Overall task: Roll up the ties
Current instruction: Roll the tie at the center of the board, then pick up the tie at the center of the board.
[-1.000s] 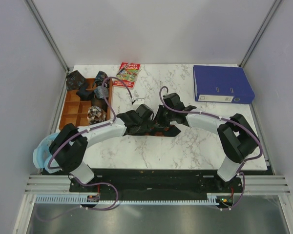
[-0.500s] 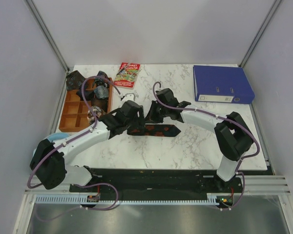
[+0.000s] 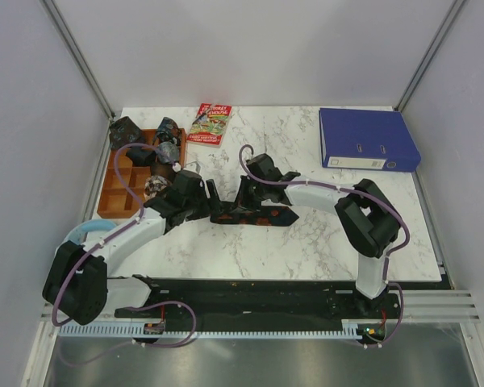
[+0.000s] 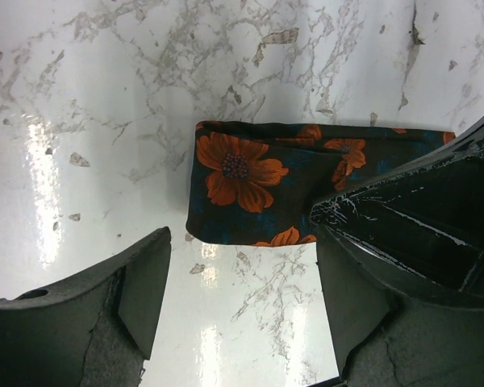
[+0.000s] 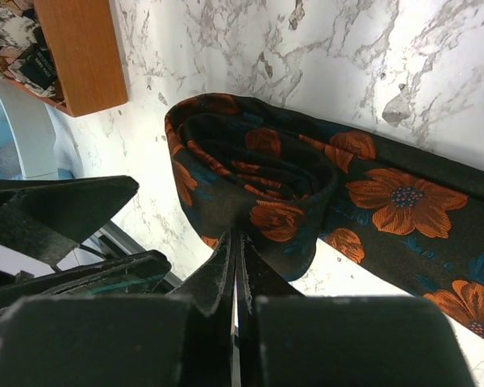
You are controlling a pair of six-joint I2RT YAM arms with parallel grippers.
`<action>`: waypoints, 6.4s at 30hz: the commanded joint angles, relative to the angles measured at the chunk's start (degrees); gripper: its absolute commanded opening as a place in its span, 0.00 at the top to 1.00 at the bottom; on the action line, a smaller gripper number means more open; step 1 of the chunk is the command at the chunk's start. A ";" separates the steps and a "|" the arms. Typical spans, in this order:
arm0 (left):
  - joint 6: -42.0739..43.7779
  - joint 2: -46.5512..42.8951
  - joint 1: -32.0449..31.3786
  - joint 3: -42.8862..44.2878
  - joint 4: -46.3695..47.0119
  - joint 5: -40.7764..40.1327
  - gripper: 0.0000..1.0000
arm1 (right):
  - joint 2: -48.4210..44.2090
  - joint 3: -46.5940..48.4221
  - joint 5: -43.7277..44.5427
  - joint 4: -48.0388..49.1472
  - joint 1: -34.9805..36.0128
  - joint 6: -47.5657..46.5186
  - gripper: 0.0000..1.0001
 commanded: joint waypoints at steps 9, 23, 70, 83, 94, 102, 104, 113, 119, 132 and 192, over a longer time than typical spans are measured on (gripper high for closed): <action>2.03 3.83 2.89 -4.11 11.43 9.33 0.24 | -0.16 -3.04 0.88 1.89 -1.81 -2.41 0.99; 1.15 12.09 3.24 -5.61 20.31 14.95 0.30 | -0.16 -6.12 1.06 3.38 -1.81 -2.41 1.00; 5.11 12.36 -12.49 16.62 -8.52 -13.87 0.90 | 1.59 1.26 -1.23 3.91 -1.81 0.66 1.00; 3.35 26.16 -17.06 27.78 -10.54 -12.47 0.91 | 4.59 0.13 -4.39 7.33 -5.06 0.75 1.00; -0.08 36.09 -18.30 33.93 -12.91 -12.29 0.91 | 0.29 -6.81 -5.45 8.92 -7.70 0.58 1.00; -1.22 39.53 -18.21 36.93 -13.88 -12.20 0.68 | -8.32 -16.03 -4.66 8.13 -8.32 0.40 1.00; -1.31 39.27 -18.29 37.02 -14.14 -12.29 0.60 | -10.43 -18.15 -3.78 8.04 -8.49 0.49 0.99; -0.70 35.40 -18.30 37.54 -14.05 -9.22 0.28 | -21.51 -21.86 -0.35 2.43 -9.11 0.22 0.97; -0.17 31.01 -18.30 38.07 -13.97 -6.84 0.20 | -23.01 -19.04 0.27 0.22 -9.11 0.31 0.96; 0.27 18.63 -12.59 32.46 -13.88 -4.47 0.16 | -16.61 -10.00 -0.79 0.22 -8.40 1.45 0.96; 4.93 35.14 -1.68 16.89 22.08 20.07 0.98 | 3.45 -10.95 -7.47 8.48 -16.22 -4.61 1.00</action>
